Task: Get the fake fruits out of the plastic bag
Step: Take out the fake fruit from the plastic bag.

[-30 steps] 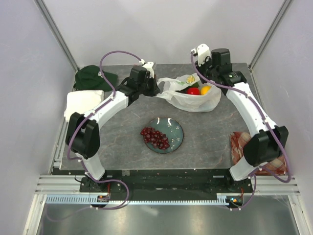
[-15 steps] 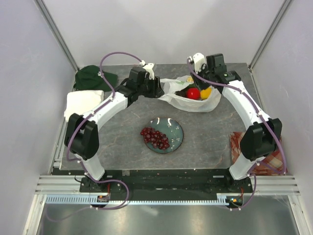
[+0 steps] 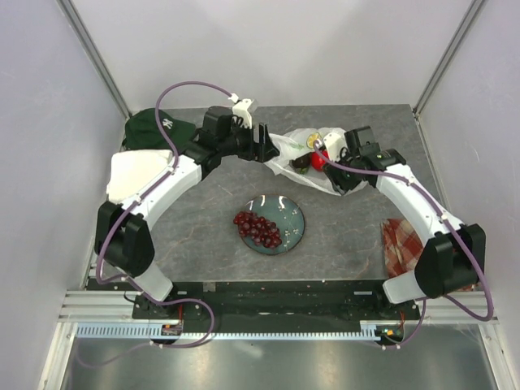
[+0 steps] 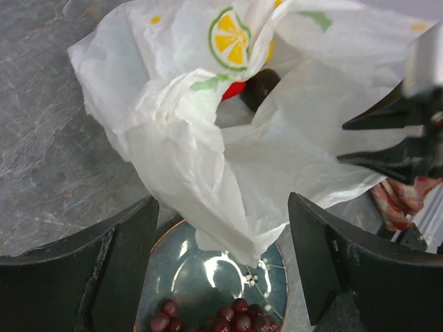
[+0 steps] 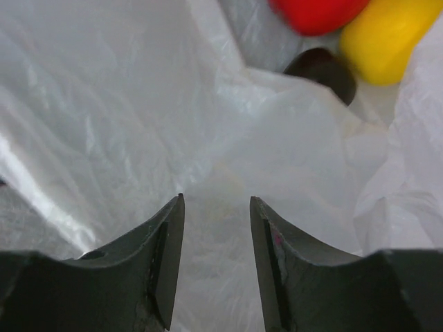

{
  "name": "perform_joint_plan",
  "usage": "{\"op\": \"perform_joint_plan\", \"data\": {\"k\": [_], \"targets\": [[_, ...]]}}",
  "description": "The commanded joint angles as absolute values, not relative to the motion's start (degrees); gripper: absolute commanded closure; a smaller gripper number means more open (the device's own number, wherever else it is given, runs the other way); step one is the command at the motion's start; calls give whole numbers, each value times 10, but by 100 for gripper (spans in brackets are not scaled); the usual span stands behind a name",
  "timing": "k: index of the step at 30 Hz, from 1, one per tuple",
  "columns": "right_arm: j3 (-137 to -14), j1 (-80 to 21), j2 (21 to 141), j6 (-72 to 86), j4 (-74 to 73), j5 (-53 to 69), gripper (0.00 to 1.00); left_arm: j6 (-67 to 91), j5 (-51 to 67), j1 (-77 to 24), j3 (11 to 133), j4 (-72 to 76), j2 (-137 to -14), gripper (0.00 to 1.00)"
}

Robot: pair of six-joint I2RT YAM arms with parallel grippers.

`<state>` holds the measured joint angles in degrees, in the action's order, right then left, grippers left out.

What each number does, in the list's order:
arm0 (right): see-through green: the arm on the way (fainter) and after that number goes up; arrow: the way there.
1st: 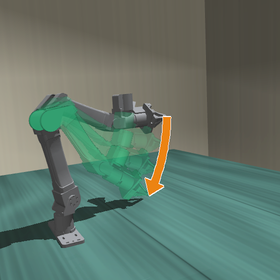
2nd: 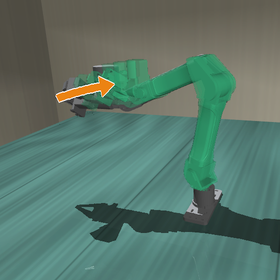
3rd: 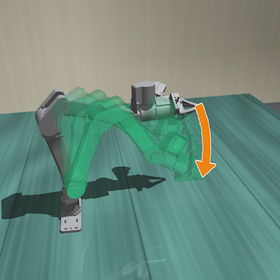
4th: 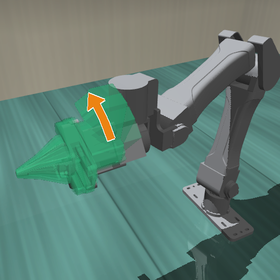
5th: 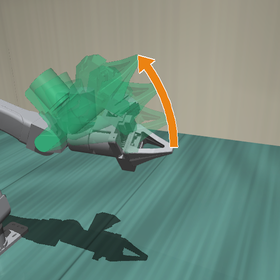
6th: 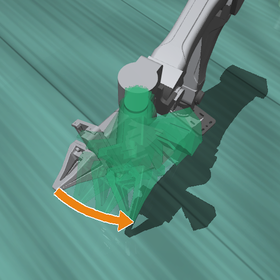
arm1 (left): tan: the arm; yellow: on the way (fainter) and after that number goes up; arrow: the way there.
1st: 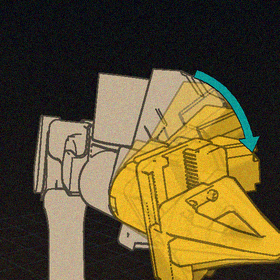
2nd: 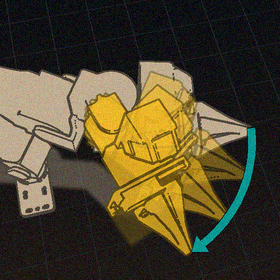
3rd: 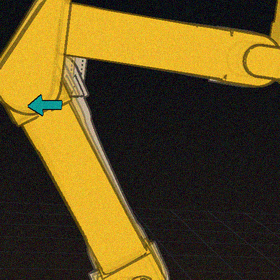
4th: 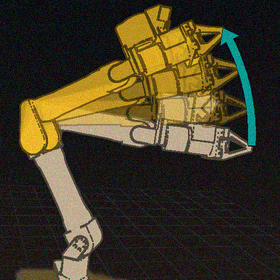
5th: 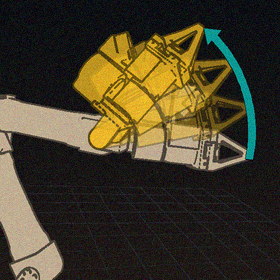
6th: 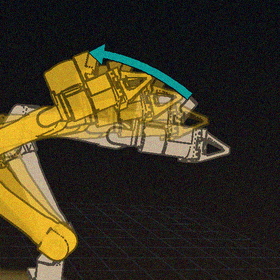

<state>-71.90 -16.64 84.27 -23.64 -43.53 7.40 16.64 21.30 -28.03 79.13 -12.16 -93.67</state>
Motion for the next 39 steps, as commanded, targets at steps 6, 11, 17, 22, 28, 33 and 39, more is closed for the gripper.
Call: {"op": "perform_joint_plan", "data": {"k": [6, 11, 17, 22, 28, 33, 39], "targets": [[-750, -176, 890, -184, -363, 24, 13, 164, 230, -282, 822, -105, -975, 29], [-829, -168, 975, -126, -347, 36, 8, 162, 230, -282, 821, -96, -985, 92], [-890, -162, 1072, -93, -316, 18, 9, 159, 226, -281, 809, -93, -986, 98], [-932, -161, 1143, -99, -307, 4, 9, 159, 229, -282, 796, -93, -983, 98], [-954, -160, 1206, -113, -303, -15, 7, 154, 227, -282, 787, -93, -979, 98], [-950, -157, 1221, -105, -280, -14, 2, 155, 231, -282, 785, -93, -983, 98], [-968, -153, 1218, -96, -253, -2, 2, 152, 239, -282, 784, -98, -985, 98]]}}
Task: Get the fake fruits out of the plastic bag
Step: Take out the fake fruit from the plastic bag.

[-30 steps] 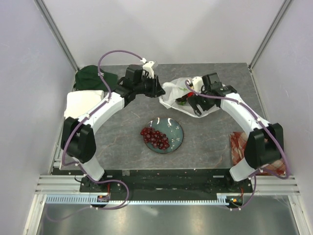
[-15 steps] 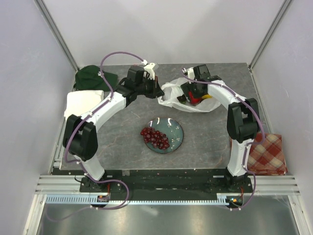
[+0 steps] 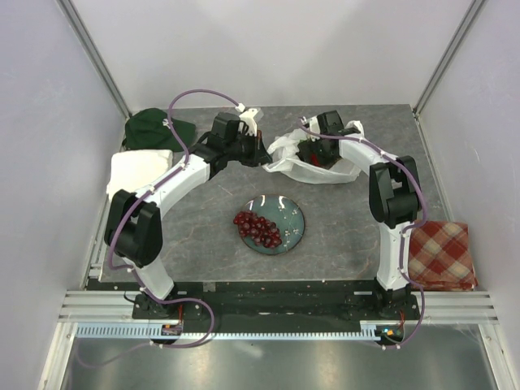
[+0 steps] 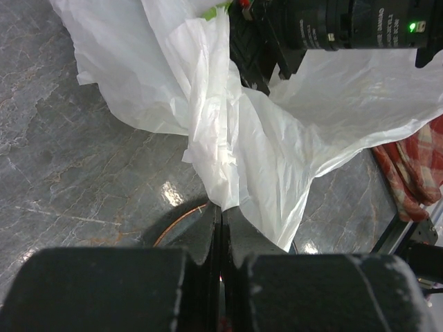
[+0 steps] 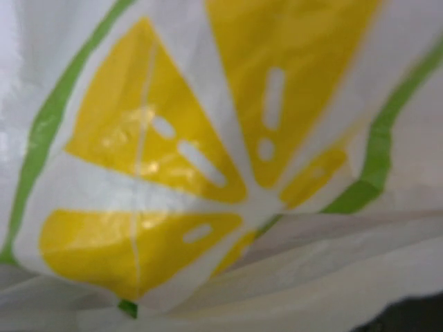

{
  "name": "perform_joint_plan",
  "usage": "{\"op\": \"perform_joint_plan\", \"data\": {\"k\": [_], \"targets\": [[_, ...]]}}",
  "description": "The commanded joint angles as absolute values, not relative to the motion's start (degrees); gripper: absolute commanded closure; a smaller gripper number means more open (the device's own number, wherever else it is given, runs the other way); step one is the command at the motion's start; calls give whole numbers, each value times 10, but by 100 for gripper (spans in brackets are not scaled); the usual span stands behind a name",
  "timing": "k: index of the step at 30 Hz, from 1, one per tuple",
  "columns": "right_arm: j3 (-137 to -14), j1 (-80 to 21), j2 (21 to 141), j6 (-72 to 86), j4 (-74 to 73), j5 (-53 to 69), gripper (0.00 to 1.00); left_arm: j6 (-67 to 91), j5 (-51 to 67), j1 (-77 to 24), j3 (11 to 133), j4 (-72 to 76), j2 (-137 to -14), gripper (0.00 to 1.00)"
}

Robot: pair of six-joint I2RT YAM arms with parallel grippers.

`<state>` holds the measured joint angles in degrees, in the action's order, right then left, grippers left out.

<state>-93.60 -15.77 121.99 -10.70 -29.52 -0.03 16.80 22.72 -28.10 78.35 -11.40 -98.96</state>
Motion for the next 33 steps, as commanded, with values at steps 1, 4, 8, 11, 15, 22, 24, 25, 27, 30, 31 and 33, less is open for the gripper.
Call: {"op": "perform_joint_plan", "data": {"k": [1, 4, 8, 11, 15, 22, 24, 25, 27, 30, 31, 33], "targets": [[-968, -153, 1218, -97, -251, -2, 2, 152, 239, -281, 784, -98, -985, 98], [-965, -152, 1223, -102, -233, 15, 2, 151, 239, -282, 782, -98, -987, 98], [-964, -153, 1239, -109, -224, 18, 5, 149, 238, -282, 783, -100, -988, 98], [-983, -153, 1255, -105, -240, 4, 14, 148, 236, -282, 785, -100, -989, 98], [-972, -152, 1231, -118, -230, 14, 40, 149, 236, -282, 785, -101, -992, 98], [-938, -150, 1094, -129, -224, 29, 60, 151, 236, -281, 788, -96, -994, 98], [-934, -150, 1036, -129, -230, 42, 62, 152, 236, -282, 789, -94, -994, 98], [-933, -151, 1020, -130, -241, 47, 63, 152, 236, -281, 789, -92, -994, 98], [-937, -151, 979, -128, -255, 59, 64, 153, 237, -282, 790, -92, -994, 98], [-947, -150, 942, -124, -291, 66, 65, 155, 238, -282, 790, -90, -997, 98], [-948, -151, 934, -120, -308, 68, 66, 156, 238, -282, 791, -90, -997, 98], [-948, -150, 916, -119, -318, 77, 67, 156, 236, -281, 794, -89, -997, 98]]}}
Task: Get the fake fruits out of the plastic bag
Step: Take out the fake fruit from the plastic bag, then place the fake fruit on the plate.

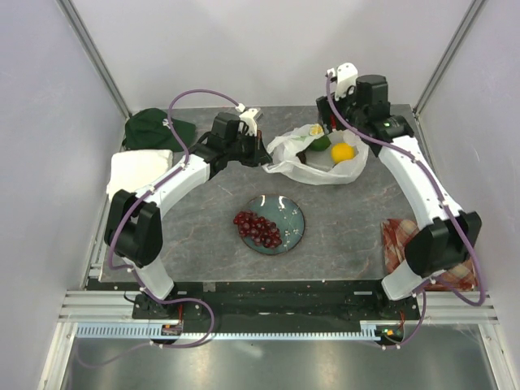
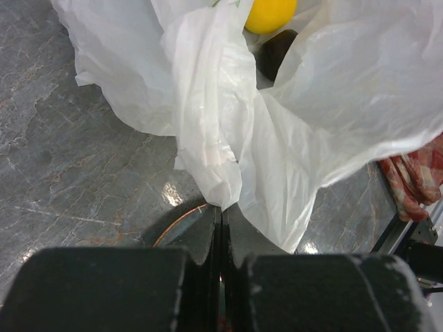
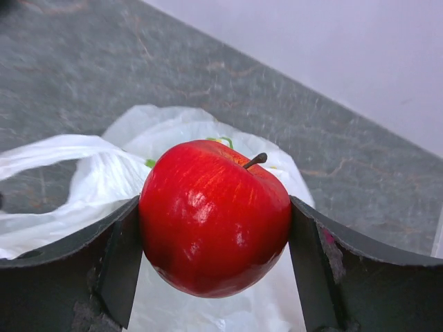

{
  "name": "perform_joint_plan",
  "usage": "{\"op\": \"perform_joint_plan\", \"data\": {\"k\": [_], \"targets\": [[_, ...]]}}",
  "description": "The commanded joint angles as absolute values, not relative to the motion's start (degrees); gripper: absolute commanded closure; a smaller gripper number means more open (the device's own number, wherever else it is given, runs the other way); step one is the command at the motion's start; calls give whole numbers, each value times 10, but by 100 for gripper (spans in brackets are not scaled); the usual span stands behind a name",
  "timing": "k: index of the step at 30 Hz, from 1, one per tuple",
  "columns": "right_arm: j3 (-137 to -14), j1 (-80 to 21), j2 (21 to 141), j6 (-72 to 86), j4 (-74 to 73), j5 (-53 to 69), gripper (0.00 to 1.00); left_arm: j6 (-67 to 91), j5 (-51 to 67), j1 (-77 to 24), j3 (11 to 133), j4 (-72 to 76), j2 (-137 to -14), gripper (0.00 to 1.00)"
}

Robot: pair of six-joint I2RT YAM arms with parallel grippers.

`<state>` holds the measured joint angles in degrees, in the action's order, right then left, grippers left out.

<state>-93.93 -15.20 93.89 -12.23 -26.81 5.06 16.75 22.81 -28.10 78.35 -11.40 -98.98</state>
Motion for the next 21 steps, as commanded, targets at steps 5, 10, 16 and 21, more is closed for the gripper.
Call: {"op": "perform_joint_plan", "data": {"k": [5, 10, 16, 21], "targets": [[-944, -152, 853, -124, -350, 153, 67, 156, 225, -280, 803, -90, -1000, 98], [-909, -167, 817, -183, -445, 254, 66, 155, 222, -271, 819, -90, -1005, 98], [-840, -241, 793, -276, -500, 297, 66, 164, 220, -270, 842, -89, -1017, 98], [-767, -314, 795, -351, -503, 294, 66, 184, 238, -260, 872, -92, -1041, 98]]}}
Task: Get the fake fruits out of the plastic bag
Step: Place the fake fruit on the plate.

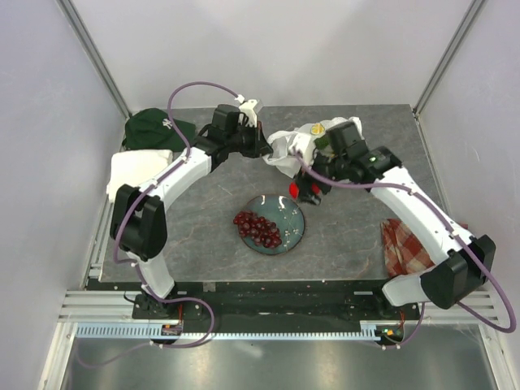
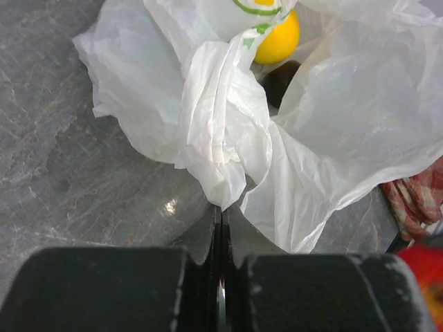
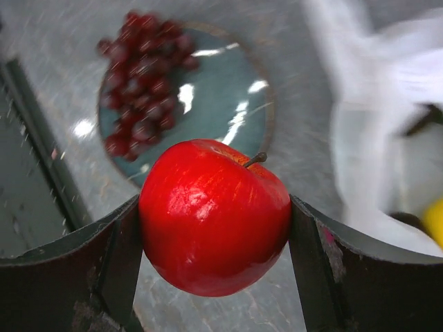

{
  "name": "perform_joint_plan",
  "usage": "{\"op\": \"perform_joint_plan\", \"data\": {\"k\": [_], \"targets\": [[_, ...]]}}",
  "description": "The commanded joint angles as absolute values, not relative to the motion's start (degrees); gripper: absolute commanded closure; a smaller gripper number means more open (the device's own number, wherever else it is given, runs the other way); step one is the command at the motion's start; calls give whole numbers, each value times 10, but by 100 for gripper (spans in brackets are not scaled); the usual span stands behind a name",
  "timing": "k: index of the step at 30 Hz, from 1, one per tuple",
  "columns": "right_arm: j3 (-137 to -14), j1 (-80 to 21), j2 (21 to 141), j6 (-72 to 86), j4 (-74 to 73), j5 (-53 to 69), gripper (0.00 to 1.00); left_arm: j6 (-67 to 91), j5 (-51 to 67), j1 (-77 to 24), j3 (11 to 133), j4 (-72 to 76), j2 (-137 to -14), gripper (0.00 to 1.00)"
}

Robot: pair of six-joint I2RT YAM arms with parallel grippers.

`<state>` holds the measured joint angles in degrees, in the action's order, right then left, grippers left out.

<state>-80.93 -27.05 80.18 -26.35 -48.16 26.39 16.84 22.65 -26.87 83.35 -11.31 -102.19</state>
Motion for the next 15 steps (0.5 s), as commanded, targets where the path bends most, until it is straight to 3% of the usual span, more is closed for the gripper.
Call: {"op": "perform_joint_plan", "data": {"k": [1, 15], "targets": [[-756, -330, 801, -372, -503, 294, 66, 184, 242, -260, 876, -92, -1043, 98], [-643, -407, 906, -472, -409, 229, 66, 187, 246, -259, 884, -89, -1046, 98]]}}
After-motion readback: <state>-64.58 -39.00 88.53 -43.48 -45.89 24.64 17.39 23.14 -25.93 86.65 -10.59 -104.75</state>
